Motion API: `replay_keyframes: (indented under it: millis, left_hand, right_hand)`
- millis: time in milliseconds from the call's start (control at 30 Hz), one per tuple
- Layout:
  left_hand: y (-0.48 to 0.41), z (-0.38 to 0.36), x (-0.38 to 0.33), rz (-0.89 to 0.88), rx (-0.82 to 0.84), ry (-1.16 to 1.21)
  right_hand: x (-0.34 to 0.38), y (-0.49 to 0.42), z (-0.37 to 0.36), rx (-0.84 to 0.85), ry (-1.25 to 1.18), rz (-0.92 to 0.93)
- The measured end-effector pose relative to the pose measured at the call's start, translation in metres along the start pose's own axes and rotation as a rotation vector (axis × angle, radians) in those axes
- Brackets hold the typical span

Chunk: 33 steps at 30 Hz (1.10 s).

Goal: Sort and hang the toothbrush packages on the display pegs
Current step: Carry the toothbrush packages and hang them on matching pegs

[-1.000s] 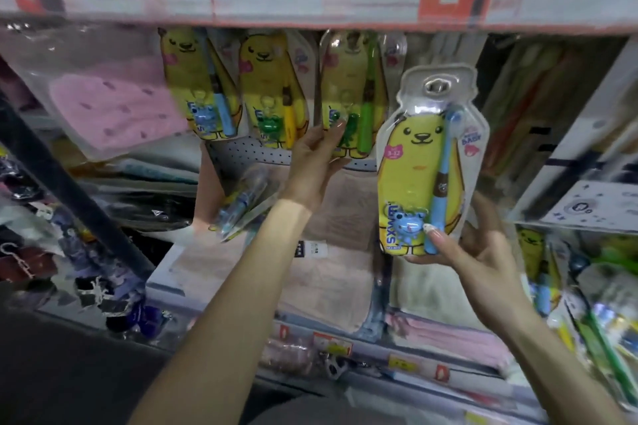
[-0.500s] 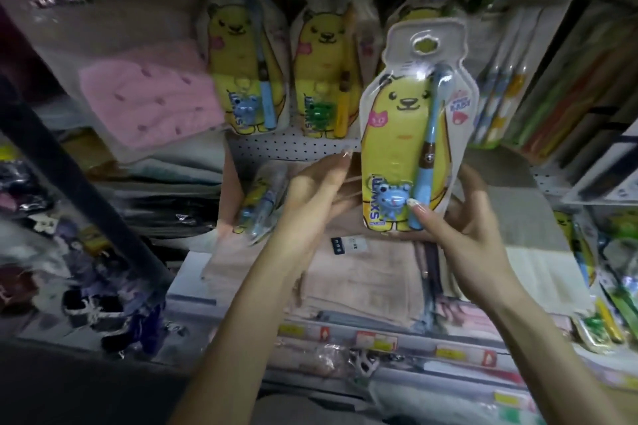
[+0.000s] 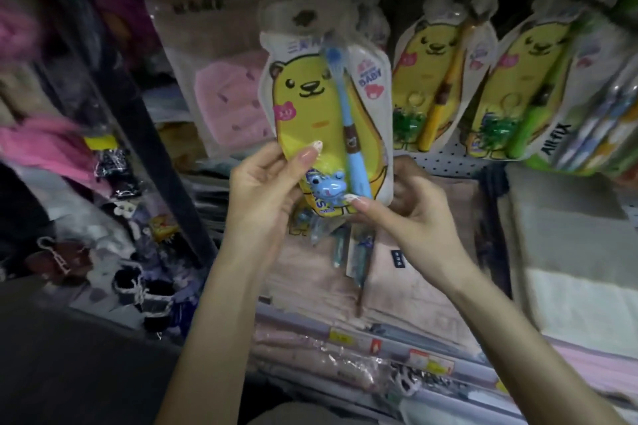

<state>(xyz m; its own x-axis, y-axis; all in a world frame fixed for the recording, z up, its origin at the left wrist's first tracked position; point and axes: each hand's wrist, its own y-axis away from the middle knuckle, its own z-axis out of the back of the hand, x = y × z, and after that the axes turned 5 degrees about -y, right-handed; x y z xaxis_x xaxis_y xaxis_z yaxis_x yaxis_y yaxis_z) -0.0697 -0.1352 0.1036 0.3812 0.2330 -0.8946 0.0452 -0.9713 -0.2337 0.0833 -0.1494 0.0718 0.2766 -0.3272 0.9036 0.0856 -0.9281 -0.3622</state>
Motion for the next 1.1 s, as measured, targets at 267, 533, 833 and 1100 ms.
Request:
replay_keyframes:
  millis: [267,533,833,1100]
  left_hand:
    - [-0.015,0.011,0.003,0.019,-0.016,0.004]
    - [-0.024,0.012,0.004,-0.004,0.033,0.045]
    - [-0.031,0.013,0.005,-0.06,0.066,0.119]
    - [-0.047,0.014,0.01,0.058,0.042,0.117]
  right_hand:
    - [-0.014,0.0,-0.03,-0.154,-0.105,0.009]
    - [-0.017,-0.001,-0.037,-0.219,-0.129,0.027]
    - [-0.018,-0.002,-0.046,-0.249,-0.143,0.028]
    - [-0.024,-0.014,-0.045,-0.278,-0.089,-0.007]
